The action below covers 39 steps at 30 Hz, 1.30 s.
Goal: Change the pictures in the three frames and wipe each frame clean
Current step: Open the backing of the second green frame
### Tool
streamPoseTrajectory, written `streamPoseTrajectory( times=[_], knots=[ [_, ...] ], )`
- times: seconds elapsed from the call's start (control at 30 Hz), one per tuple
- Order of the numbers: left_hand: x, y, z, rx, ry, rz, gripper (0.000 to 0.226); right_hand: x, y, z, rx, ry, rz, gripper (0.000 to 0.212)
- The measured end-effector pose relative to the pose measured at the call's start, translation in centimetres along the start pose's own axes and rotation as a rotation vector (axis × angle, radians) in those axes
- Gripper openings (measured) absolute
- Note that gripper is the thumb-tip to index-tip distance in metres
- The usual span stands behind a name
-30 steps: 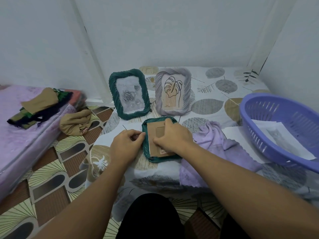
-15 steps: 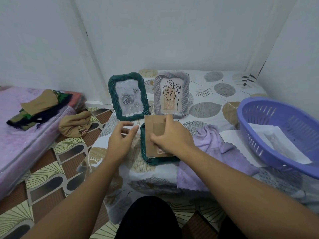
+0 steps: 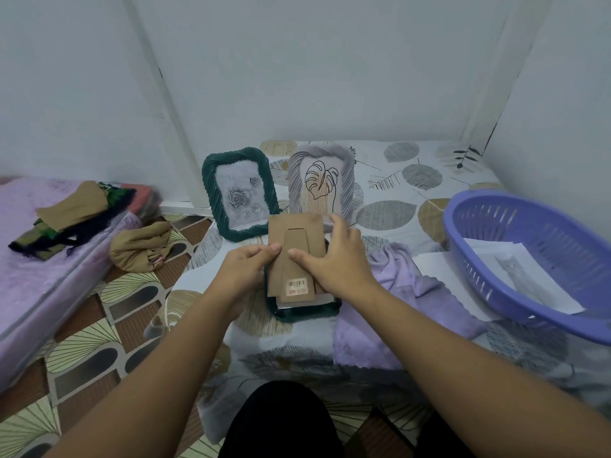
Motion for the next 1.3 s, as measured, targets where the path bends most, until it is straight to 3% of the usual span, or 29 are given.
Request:
streamPoseTrajectory(
  times=[0.13, 0.23, 0.3, 0.37, 0.47, 0.57, 0.7, 1.0, 1.3],
  knots=[
    [0.7, 0.7, -0.5, -0.015, 0.007, 0.031, 0.022, 0.7, 0.1, -0.1, -0.076, 0.164, 0.539, 0.052],
    [0.4, 0.3, -0.4, 0.109, 0.08, 0.096, 0.027, 1.4, 0.3, 0.1, -0.07, 0.186, 0.676, 0.045],
    [-0.1, -0.5, 0.0, 0.268, 0.167, 0.268, 0.022, 2.1, -0.3, 0.2, -0.048, 0.189, 0.675, 0.044],
    [-1.0, -1.4, 0.4, 0.38, 0.164, 0.467, 0.025, 2.9, -1.3, 0.0, -0.029, 0.217, 0.655, 0.042],
    [-2.4, -2.0, 1.1, 0.399, 0.155, 0.643, 0.042, 4.2, -3.1, -0.1, -0.005, 0.211, 0.532, 0.039],
    [-3.0, -2.1, 1.2, 0.44, 0.23, 0.694, 0.037, 5.4, -4.6, 0.0, 0.007, 0.215, 0.396, 0.04],
    [-3.3, -2.2, 0.7, 0.506, 0.264, 0.592, 0.027, 8.7, -5.2, 0.8, 0.027, 0.329, 0.191, 0.084],
    [-3.3, -2.3, 0.5, 0.602, 0.272, 0.524, 0.021, 9.1, -4.2, -0.9, -0.033, 0.367, 0.088, 0.049],
    [-3.4, -2.4, 0.7, 0.629, 0.295, 0.532, 0.021, 8.1, -3.5, -1.2, -0.104, 0.387, -0.181, 0.05]
  ],
)
Point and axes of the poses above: each hand's wrist, its own z-axis towards the middle knuckle, its own y-axis out of the palm, x = y × z, the point moved 3 cm from there along z, towards the middle knuckle, and after that the axes turned 11 degrees about -y, right-handed, at the moved point
